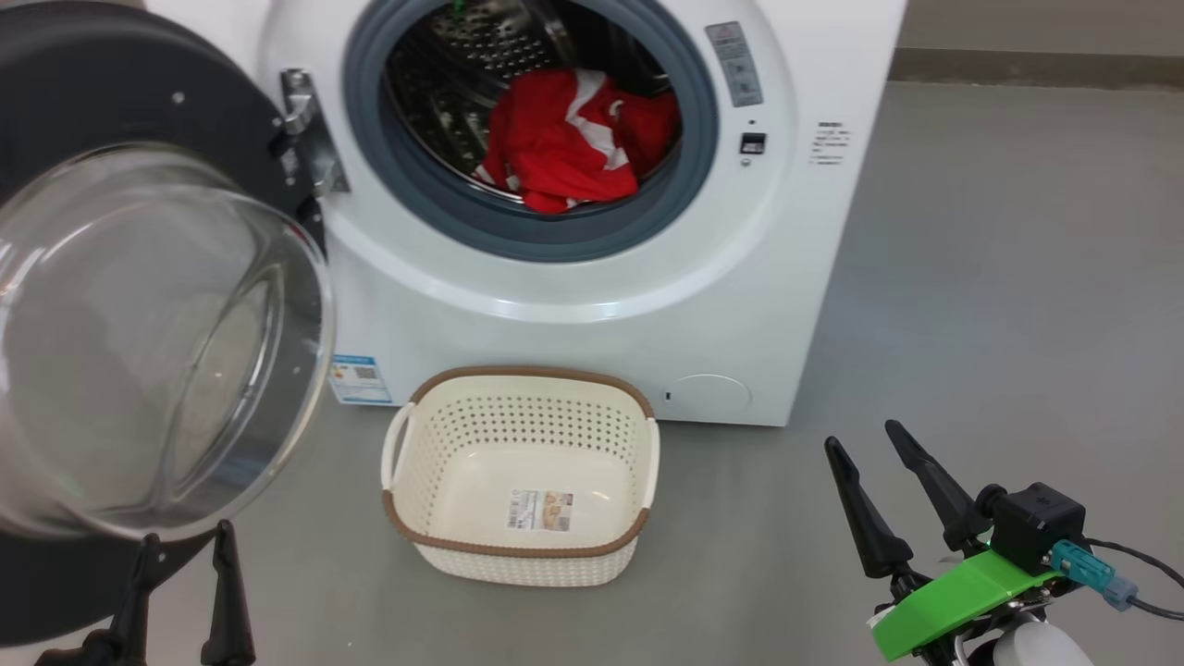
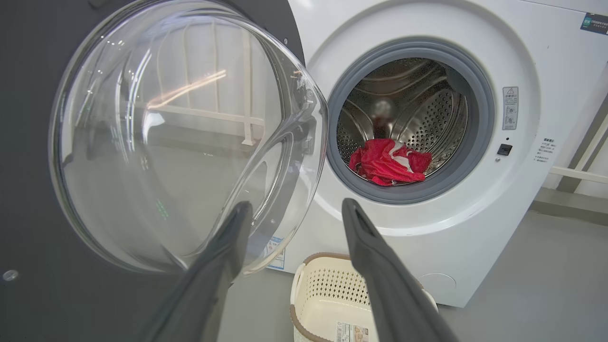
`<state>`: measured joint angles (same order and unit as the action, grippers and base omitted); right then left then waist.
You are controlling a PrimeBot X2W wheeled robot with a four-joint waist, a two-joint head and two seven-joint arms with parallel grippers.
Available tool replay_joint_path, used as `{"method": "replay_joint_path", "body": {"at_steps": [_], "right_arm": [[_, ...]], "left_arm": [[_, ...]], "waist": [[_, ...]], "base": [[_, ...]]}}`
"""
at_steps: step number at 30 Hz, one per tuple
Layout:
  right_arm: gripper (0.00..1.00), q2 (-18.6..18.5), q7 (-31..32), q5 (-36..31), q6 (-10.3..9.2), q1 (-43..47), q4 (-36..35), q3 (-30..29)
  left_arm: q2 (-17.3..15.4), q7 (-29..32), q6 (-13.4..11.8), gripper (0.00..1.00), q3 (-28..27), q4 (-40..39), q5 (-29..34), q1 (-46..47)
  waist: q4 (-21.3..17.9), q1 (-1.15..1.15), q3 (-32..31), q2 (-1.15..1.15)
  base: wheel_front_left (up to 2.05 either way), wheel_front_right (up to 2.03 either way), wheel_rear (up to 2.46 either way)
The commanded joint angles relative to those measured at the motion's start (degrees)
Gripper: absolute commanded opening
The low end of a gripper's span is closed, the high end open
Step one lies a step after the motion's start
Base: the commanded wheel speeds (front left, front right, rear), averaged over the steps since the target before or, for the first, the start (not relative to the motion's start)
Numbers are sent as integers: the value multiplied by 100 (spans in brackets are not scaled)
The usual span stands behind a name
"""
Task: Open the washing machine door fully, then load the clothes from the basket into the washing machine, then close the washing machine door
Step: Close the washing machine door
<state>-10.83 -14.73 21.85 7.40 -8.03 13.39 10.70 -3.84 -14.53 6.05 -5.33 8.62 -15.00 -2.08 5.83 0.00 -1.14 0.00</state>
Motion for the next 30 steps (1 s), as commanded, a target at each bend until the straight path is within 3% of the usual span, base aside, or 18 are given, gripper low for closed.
{"method": "replay_joint_path", "body": {"at_steps": [1, 30], "right_arm": [[100, -19, -27, 50, 9, -13, -126, 138], [100, 108, -27, 96, 9, 0, -72, 227]], "left_arm": [[-64, -47, -65, 100, -207, -128, 113, 129], [-8, -47, -228, 100, -232, -35, 192, 156]], "waist": [[245, 0, -8, 0], [1846, 0, -90, 0]], "base": [[0, 0, 0], [0, 0, 0]]}}
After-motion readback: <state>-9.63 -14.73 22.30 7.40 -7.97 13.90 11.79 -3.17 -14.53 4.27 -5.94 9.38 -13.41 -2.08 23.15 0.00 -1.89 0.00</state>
